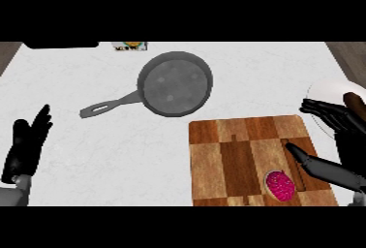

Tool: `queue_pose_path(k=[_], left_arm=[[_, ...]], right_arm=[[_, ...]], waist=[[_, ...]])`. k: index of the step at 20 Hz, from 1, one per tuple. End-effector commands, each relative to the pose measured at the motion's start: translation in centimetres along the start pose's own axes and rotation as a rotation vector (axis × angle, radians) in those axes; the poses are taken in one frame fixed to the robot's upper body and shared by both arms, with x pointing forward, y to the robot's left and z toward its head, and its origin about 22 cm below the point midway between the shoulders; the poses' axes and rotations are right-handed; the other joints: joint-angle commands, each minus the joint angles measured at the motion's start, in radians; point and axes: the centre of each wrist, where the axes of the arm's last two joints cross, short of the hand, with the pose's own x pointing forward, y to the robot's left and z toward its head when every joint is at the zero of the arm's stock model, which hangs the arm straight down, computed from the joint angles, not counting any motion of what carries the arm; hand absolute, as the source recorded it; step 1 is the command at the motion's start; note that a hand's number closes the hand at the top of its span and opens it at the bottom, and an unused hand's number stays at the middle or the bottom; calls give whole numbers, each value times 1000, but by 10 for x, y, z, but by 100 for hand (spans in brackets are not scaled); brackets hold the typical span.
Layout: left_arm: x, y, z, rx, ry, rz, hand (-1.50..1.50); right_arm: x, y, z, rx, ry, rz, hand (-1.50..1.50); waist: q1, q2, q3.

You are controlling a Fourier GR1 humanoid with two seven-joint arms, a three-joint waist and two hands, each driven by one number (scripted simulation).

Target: Pick the cupcake from the cutting board and place it in the pan

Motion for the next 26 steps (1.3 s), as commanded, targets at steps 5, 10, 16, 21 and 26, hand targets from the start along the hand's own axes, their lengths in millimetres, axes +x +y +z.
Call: queue_pose_path(k=[5, 10, 16, 21, 26], left_arm=[[-5, 13, 1, -21, 36, -20, 0], [-3, 3, 0, -10, 25, -8, 0], [18, 0, -16, -20, -2, -19, 0], [12, -2, -10, -32, 4, -15, 0], [6, 2, -16, -34, 2, -22, 0]], right_arm=[[51, -37, 29, 184, -31, 221, -150], [100, -34, 30, 303, 102, 522, -150], [133, -18, 12, 498, 263, 881, -150], [151, 11, 17, 613, 387, 1069, -150], [130, 37, 5, 681, 461, 1153, -150]], waist=[[27, 1, -2], [23, 0, -6], [39, 9, -7], [60, 6, -7], [64, 10, -4]])
